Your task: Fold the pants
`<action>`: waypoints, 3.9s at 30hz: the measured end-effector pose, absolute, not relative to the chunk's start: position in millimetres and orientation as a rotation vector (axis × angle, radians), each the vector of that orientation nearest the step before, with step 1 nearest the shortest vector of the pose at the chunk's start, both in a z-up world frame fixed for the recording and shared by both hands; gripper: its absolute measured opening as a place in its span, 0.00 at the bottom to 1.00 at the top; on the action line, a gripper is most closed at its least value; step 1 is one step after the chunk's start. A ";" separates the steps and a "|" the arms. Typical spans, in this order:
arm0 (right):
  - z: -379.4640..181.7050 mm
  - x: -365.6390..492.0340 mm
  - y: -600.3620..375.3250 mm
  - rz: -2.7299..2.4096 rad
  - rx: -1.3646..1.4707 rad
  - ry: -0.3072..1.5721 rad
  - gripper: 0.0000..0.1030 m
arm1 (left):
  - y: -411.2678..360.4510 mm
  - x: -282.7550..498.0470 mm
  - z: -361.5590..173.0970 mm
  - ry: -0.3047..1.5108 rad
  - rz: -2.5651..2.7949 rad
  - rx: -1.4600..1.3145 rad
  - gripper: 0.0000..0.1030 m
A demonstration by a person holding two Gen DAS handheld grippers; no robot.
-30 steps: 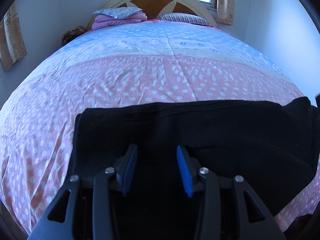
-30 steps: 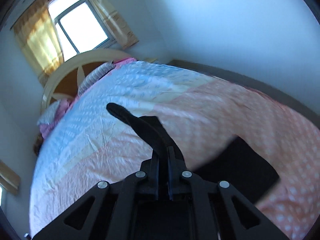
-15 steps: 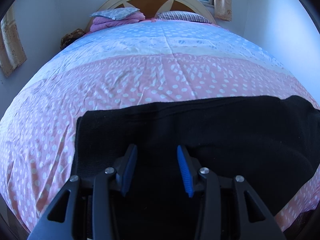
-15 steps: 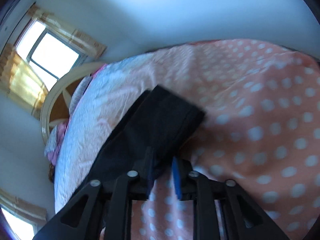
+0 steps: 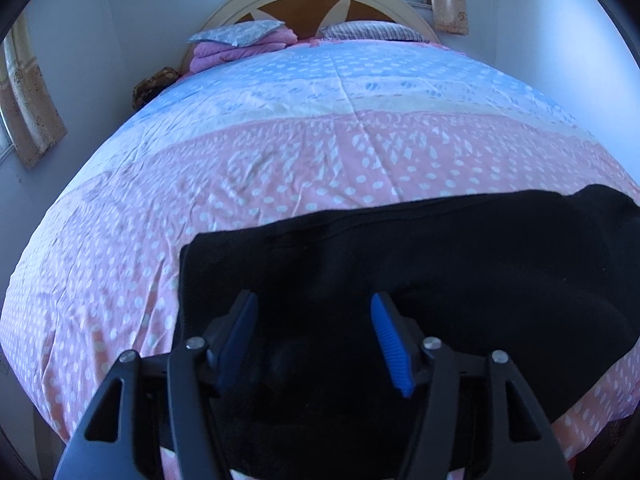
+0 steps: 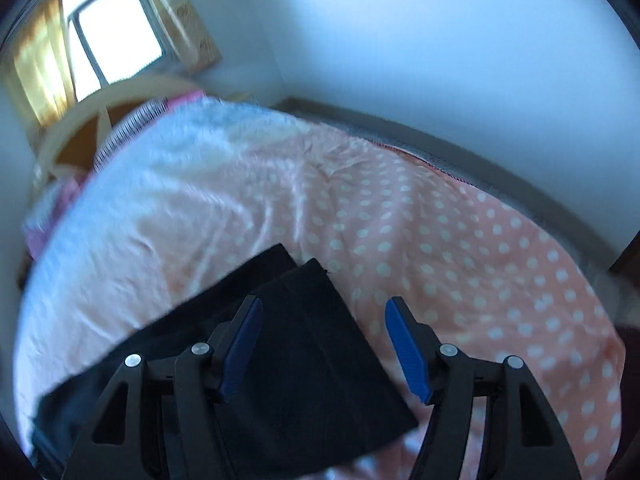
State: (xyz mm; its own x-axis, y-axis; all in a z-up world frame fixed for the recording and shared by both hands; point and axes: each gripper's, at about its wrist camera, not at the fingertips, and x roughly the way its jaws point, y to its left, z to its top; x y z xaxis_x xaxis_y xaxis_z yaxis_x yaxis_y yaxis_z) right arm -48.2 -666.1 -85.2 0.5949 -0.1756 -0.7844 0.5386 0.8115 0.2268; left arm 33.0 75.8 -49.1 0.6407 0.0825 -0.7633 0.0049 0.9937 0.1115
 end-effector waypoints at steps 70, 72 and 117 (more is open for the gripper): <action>-69.6 -25.5 -590.7 -0.466 -0.083 0.840 0.12 | 69.6 43.8 -54.8 0.872 0.135 0.117 0.70; -65.1 -25.9 -597.8 -0.504 -0.095 0.826 0.12 | 69.3 43.6 -55.4 0.868 0.135 0.117 0.70; -56.8 -23.4 -693.5 -0.356 0.424 0.637 0.05 | 70.9 49.0 -49.0 0.847 0.165 0.113 0.71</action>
